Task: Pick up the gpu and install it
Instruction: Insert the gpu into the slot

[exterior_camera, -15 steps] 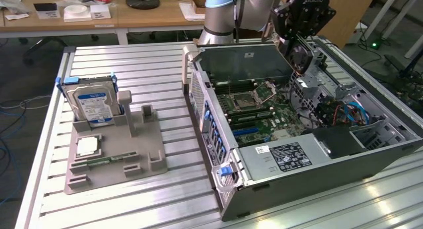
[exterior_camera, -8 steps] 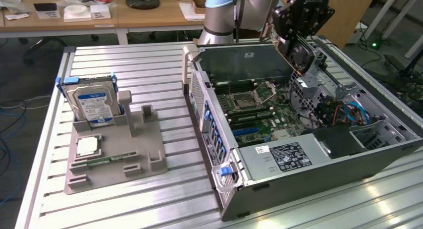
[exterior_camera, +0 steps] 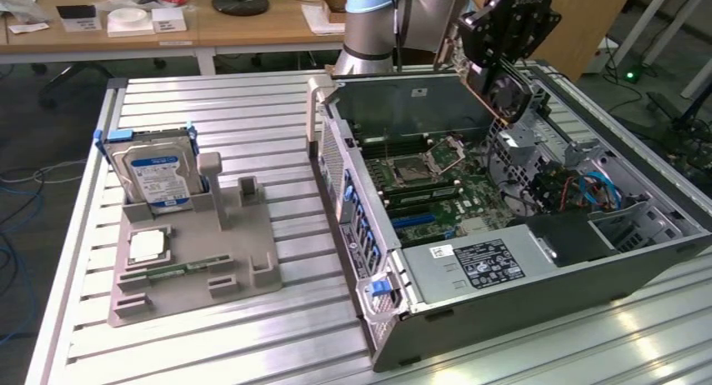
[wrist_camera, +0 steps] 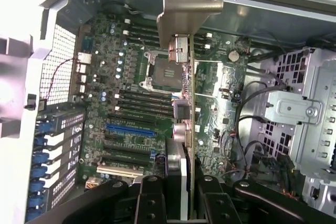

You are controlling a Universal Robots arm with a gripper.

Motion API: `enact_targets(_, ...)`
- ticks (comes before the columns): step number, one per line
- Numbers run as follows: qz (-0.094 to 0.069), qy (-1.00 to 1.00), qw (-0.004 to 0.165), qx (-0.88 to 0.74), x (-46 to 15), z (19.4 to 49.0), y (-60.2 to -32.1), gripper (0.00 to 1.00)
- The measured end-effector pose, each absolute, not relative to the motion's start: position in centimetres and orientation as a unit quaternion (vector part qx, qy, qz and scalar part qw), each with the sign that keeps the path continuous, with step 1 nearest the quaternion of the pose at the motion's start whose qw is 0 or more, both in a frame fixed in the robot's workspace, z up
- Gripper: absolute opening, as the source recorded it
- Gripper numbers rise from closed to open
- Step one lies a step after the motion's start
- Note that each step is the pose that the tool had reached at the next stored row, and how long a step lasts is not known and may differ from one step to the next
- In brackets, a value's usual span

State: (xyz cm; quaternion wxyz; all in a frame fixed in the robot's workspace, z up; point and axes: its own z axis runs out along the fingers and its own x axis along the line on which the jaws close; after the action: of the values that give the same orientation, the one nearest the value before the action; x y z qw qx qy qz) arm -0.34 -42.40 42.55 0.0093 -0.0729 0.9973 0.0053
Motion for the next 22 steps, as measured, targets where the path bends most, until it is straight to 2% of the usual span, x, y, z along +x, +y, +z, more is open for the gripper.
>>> enact_targets(22,0.006,0.986,0.009,-0.164,-0.34,42.55,-42.40,0.28)
